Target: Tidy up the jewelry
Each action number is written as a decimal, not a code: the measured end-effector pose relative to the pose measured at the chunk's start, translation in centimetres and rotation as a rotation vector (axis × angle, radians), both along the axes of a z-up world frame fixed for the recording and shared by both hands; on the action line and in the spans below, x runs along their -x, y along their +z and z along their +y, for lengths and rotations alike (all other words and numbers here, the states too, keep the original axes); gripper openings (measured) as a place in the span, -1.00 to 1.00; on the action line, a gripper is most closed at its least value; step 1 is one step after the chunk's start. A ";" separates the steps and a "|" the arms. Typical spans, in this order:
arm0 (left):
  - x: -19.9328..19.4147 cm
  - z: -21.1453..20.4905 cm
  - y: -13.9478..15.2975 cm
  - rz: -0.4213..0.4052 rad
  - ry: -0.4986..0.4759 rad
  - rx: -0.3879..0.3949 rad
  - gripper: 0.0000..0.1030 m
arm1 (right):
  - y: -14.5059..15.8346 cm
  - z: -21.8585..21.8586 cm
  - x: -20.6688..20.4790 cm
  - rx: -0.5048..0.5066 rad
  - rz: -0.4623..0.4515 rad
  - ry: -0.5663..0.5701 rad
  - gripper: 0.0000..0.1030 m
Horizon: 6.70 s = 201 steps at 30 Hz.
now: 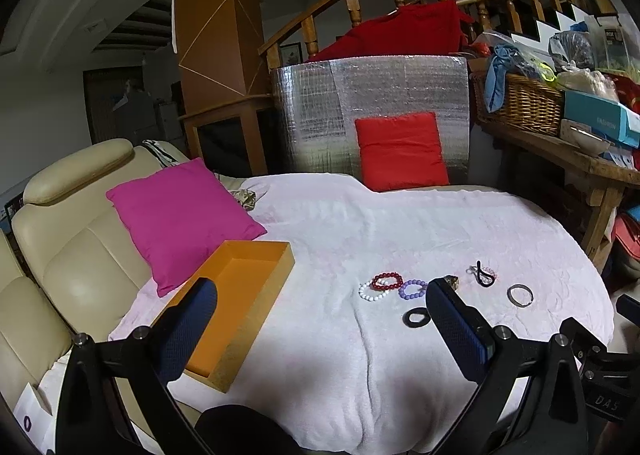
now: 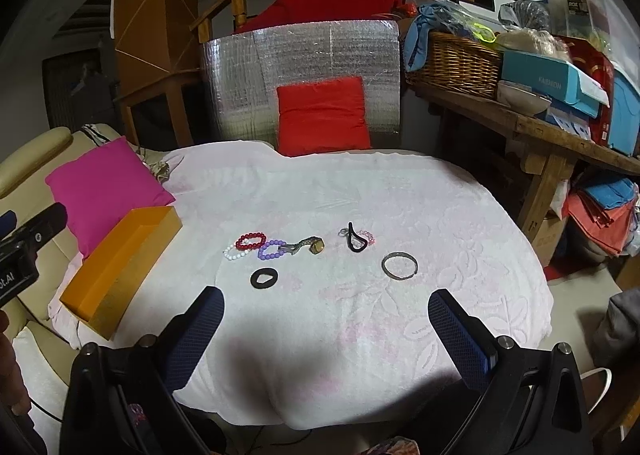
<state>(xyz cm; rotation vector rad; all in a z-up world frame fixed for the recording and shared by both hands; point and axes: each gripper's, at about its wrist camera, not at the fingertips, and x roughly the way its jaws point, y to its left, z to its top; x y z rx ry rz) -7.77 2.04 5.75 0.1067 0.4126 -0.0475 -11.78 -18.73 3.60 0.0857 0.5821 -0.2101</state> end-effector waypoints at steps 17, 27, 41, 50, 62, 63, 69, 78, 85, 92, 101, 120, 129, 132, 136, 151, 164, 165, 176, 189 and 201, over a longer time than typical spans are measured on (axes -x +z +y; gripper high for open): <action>-3.0 -1.6 -1.8 0.045 -0.022 -0.016 1.00 | -0.4 -2.3 -1.9 0.002 0.008 -0.022 1.00; -12.6 -1.1 -10.0 0.240 -0.086 0.056 1.00 | -4.7 -8.6 -9.0 -0.080 0.066 0.005 1.00; -20.7 -5.8 -17.9 0.400 -0.259 0.046 1.00 | -12.6 -15.3 -20.5 -0.339 0.190 0.095 0.67; -22.5 -7.0 -20.9 0.487 -0.357 0.069 1.00 | -14.1 -17.7 -22.5 -0.383 0.258 0.063 0.28; -21.7 -9.8 -22.3 0.540 -0.493 0.083 1.00 | -16.2 -18.9 -21.4 -0.251 0.390 -0.058 0.45; -21.8 -10.0 -22.6 0.552 -0.495 0.081 1.00 | -16.6 -18.7 -21.7 -0.245 0.408 -0.058 0.45; -22.5 -10.3 -23.5 0.569 -0.488 0.088 1.00 | -17.6 -17.5 -23.0 -0.148 0.436 -0.085 0.49; -22.5 -10.6 -23.5 0.513 -0.532 0.071 0.18 | -18.0 -15.9 -23.8 -0.056 0.417 -0.118 0.23; -22.8 -9.1 -23.1 0.517 -0.570 0.159 -0.67 | -17.5 -15.7 -22.8 -0.088 0.375 -0.101 0.21; -21.6 -5.7 -21.0 0.467 -0.530 0.194 -0.81 | -15.3 -14.2 -21.7 -0.172 0.270 -0.010 0.21; -17.0 7.5 -13.7 0.298 -0.279 0.275 -0.81 | -12.7 -1.5 -23.4 -0.271 0.199 0.356 0.21; -17.1 25.1 -16.9 0.397 0.206 0.287 -0.16 | -12.2 29.1 -34.6 -0.427 0.345 0.720 0.33; -17.1 20.8 -17.4 0.261 0.166 0.251 0.43 | -12.0 18.2 -32.5 -0.492 0.253 0.612 0.38; -17.8 17.6 -18.6 0.234 0.117 0.162 0.43 | -11.5 13.0 -30.0 -0.445 0.224 0.559 0.38; -19.4 14.1 -20.2 0.272 0.103 0.026 0.43 | -10.7 3.4 -26.4 -0.441 0.194 0.443 0.38; -20.1 7.3 -19.8 0.359 0.218 -0.176 0.42 | -13.5 -17.2 -23.5 -0.481 0.215 0.167 -0.12; -18.5 2.6 -14.9 0.239 0.206 -0.204 0.42 | -15.1 -16.0 -29.8 -0.433 0.283 0.246 -0.29; -18.5 2.2 -14.2 0.225 0.191 -0.198 0.43 | -15.5 -15.8 -30.1 -0.434 0.299 0.248 -0.36; -21.9 -5.0 -16.4 0.359 -0.158 0.054 0.47 | -16.2 -16.2 -25.5 -0.485 0.350 0.259 -0.90; -28.5 -7.7 -20.6 0.501 -0.267 0.152 0.47 | -15.7 -17.8 -24.7 -0.627 0.329 0.220 -0.88; -32.8 -8.3 -22.7 0.623 -0.330 0.267 -0.45 | -15.9 -18.2 -26.1 -0.651 0.317 0.195 -0.88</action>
